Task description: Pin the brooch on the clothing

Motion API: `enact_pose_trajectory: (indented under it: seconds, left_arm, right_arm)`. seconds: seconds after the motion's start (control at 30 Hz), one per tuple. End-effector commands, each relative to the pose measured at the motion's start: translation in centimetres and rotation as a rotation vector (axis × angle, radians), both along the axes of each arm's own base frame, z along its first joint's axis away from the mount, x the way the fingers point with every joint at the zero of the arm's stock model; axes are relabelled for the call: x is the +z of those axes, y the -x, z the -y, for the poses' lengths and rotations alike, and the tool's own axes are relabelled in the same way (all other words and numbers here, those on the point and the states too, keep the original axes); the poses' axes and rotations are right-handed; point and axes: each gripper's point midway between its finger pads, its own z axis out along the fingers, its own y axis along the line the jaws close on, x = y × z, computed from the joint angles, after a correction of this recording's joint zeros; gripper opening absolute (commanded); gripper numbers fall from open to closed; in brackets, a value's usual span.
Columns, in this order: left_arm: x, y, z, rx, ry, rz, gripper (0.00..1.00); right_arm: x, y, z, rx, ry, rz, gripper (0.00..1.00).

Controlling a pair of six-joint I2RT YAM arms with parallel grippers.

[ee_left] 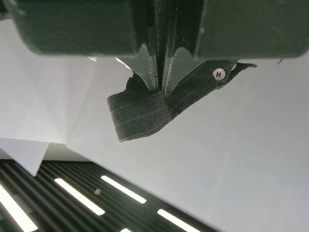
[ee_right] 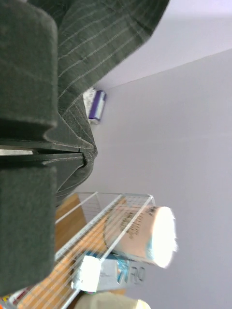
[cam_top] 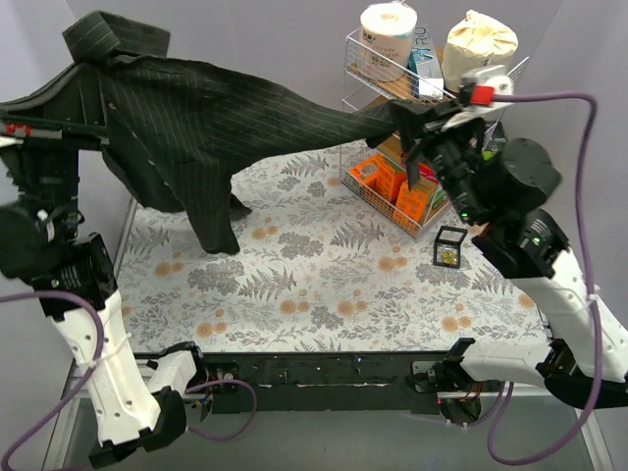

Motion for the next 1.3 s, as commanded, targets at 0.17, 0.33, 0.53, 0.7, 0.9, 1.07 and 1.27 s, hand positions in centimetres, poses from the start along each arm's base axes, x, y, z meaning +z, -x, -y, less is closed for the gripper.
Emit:
enact_pose_trajectory:
  seconds: [0.17,0.33,0.53,0.7,0.9,1.07,1.27]
  left_arm:
    - [6.2,11.0,3.8,-0.031,-0.104,0.285,0.0]
    - [3.2,7.4,3.0,-0.054,-0.077,0.197,0.0]
    - [-8.8,-6.6,-0.5,-0.096,0.018,-0.121,0.0]
    - [-25.4,-20.5,-2.8,-0.1,0.042,-0.541,0.0]
    - [-40.4,-24.8,1.3,-0.251,-0.027,-0.937,0.98]
    - [-42.1,-22.2,3.5,-0.241,-0.087,-0.953,0.98]
    - [-44.5,-20.1,2.6,-0.173,-0.162,-1.012,0.98]
  right_arm:
    - [6.2,4.7,5.1,0.012,-0.111,0.175,0.01]
    - [3.2,4.1,6.3,-0.056,-0.119,0.119,0.01]
    - [-7.7,-1.0,6.1,-0.288,0.026,-0.085,0.01]
    - [-21.7,-7.9,4.0,-0.255,0.133,-0.364,0.01]
    - [-34.3,-14.0,2.0,-0.228,0.285,-0.622,0.55]
    - [-36.0,-15.0,-0.8,-0.121,0.311,-0.637,0.94]
    - [-36.6,-12.1,-2.9,-0.026,0.324,-0.638,0.95]
